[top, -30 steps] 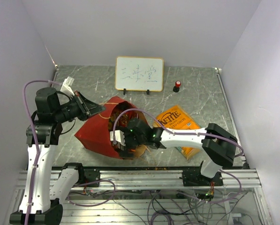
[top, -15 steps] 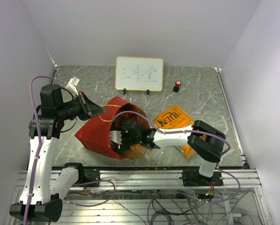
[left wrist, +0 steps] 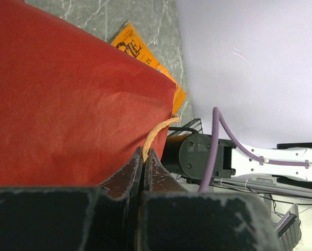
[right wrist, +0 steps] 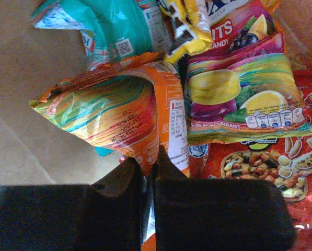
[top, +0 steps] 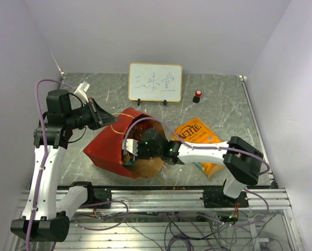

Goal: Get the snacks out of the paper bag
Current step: Take out the snack from the paper bag.

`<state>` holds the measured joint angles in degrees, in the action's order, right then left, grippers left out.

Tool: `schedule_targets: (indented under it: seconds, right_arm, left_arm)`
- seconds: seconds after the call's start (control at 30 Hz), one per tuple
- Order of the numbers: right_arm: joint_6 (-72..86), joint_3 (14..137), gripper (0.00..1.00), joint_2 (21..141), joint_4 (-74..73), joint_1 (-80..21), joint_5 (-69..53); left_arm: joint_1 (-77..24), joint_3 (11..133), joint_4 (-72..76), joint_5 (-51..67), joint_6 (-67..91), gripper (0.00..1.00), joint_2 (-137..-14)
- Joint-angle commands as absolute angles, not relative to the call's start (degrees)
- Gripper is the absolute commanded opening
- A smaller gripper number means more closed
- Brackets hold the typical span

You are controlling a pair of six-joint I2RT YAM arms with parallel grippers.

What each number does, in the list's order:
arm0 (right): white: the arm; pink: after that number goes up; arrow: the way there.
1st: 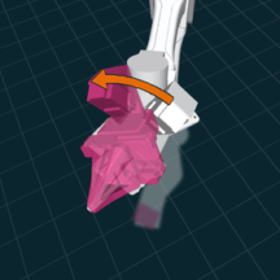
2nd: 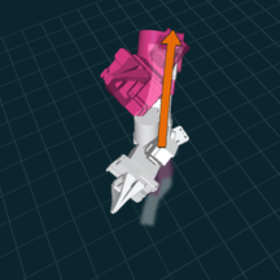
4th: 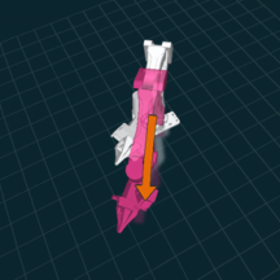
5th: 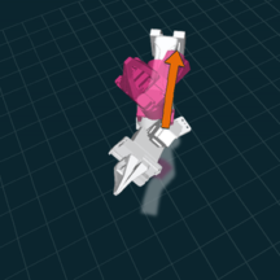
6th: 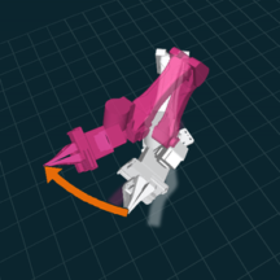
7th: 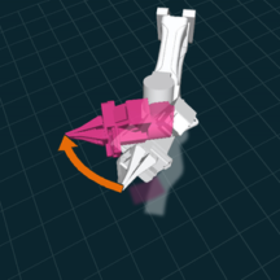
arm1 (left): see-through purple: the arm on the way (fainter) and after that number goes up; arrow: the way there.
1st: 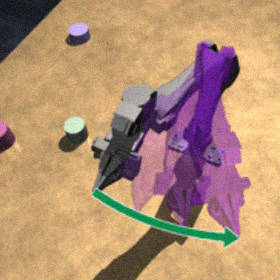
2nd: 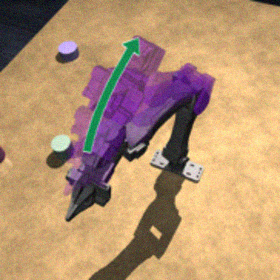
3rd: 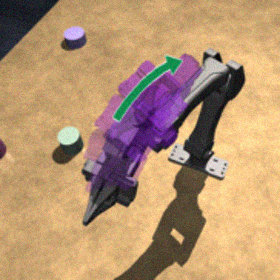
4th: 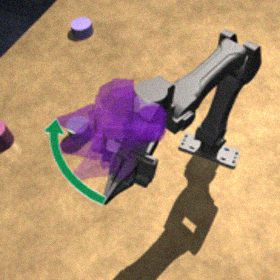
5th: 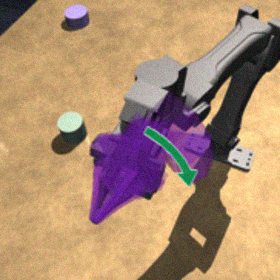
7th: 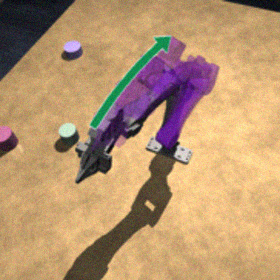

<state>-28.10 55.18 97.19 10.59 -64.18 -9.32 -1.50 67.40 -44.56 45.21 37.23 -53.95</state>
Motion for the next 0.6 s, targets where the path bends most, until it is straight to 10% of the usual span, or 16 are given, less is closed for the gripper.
schedule_targets:
  seconds: [0.0,0.57]
  right_arm:
    - [-25.6,55.9,0.0,91.6,8.4,-64.2,-10.5]
    - [-17.8,52.4,0.0,51.6,-26.6,-64.1,14.6]
  left_arm:
    - [-1.5,67.9,-41.5,43.0,37.8,0.07,-54.2]
    - [-1.5,75.4,-54.2,28.9,34.9,0.07,-57.9]
